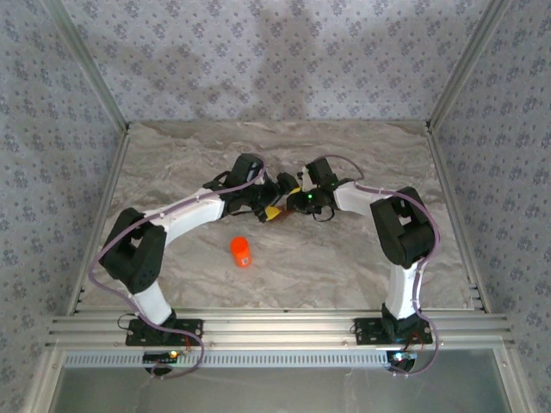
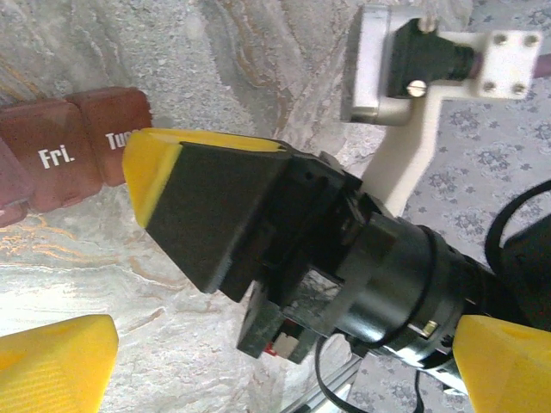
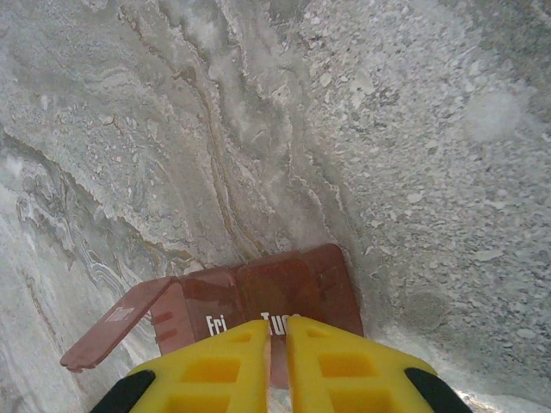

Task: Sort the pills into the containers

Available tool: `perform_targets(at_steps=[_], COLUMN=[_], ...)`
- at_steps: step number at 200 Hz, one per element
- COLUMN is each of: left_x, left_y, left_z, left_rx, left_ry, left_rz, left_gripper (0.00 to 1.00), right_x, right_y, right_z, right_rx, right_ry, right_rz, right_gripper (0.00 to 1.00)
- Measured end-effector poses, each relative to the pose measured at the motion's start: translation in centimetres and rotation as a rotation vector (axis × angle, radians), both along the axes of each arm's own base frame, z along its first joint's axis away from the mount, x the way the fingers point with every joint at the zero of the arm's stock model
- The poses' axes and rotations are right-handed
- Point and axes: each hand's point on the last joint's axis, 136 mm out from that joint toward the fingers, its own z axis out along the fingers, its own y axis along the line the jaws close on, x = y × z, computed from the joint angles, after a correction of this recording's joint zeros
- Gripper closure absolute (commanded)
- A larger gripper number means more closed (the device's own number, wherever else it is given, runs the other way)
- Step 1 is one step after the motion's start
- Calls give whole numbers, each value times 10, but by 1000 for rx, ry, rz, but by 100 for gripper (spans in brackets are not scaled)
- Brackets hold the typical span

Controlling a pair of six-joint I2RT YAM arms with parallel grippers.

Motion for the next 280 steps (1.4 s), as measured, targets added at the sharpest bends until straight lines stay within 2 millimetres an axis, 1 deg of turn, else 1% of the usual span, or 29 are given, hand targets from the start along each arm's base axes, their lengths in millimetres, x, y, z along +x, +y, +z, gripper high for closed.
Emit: perform_targets(at_steps=[36,76,134,165,196,229,257,280], left_x=[3,15,28,37,44,42,27,13], left_y=[4,16,31,35,36,40,49,45], left_z=[-11,-16,-31,-33,-31,-33,-35,-32], left_rx=[16,27,59,75,74,94,130,129], left_ry=[19,18,27,14,-1,-7,1,-3], left_rz=[10,41,69,77,80,84,78,57], left_gripper=[0,0,0,0,0,0,0,0], right_x=[0,0,0,0,0,0,0,1], right_y=[0,0,0,0,1,1,1,2], right_z=[0,-1,0,-1,-1,-1,-2,-2], right_rx=[0,0,1,0,2,2,2,3], right_ry=[0,1,-1,0,1,2,2,2], right_rz=[0,0,0,1,2,3,4,4], right_gripper=[84,84,84,84,84,84,85,85])
